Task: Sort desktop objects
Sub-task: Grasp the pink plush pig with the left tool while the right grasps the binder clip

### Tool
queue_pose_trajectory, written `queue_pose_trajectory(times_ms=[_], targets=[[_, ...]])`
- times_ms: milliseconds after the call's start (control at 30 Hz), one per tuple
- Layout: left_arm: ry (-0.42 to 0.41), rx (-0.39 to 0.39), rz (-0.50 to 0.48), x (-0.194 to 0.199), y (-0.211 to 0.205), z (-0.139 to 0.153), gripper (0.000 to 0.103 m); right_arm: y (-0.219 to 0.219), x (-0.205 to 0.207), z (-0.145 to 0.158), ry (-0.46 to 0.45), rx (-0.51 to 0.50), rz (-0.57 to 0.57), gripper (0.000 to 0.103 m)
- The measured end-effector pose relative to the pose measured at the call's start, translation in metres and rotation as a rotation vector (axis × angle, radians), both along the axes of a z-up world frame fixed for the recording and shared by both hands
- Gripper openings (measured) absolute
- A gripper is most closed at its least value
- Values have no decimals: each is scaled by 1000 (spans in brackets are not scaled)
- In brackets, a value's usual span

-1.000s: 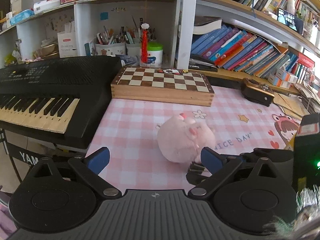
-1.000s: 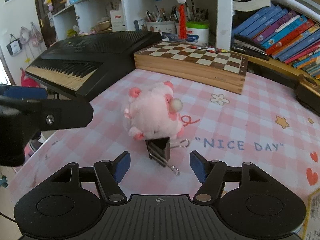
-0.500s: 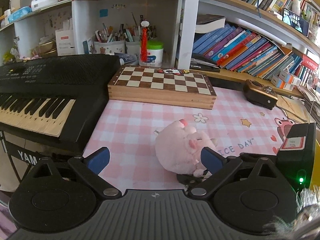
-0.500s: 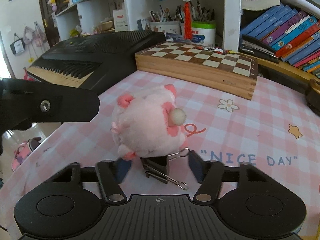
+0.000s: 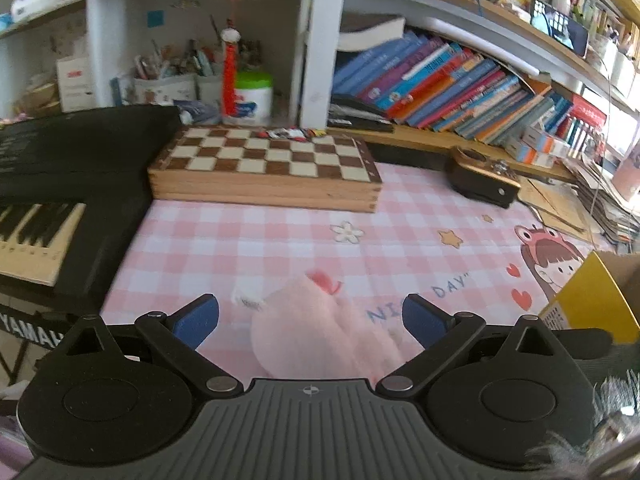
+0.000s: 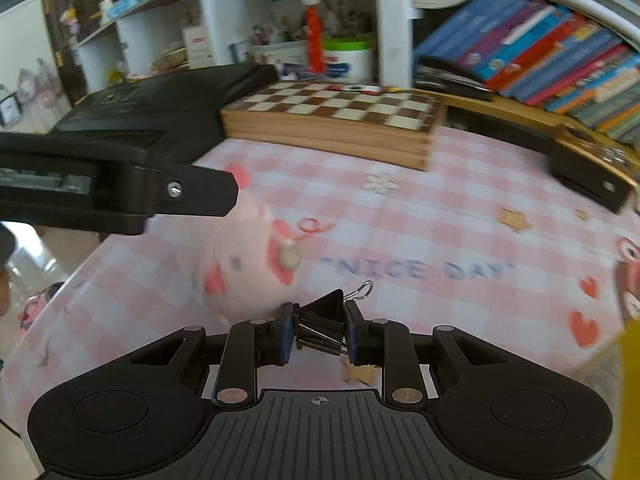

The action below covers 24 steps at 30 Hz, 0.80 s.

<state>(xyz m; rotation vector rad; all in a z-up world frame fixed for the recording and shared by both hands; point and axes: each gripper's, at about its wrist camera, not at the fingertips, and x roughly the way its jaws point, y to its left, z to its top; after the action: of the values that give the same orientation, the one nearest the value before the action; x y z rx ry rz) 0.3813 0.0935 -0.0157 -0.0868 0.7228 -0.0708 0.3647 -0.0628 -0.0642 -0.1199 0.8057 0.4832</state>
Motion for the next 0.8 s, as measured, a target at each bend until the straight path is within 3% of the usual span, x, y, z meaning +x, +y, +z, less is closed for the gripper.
queue_pose_trajectory(times_ms=[333, 500, 700, 800], targets=[[147, -83, 40, 30, -10, -44, 100, -25, -27, 12, -14, -21, -54, 24], [120, -193, 96, 27, -1, -55, 87, -31, -40, 18, -24, -22, -85, 24], [64, -183, 125, 9, 4, -44, 60, -32, -54, 25, -36, -13, -99, 24], [19, -176, 134, -8, 11, -32, 60, -31, -62, 29, -49, -9, -100, 24]])
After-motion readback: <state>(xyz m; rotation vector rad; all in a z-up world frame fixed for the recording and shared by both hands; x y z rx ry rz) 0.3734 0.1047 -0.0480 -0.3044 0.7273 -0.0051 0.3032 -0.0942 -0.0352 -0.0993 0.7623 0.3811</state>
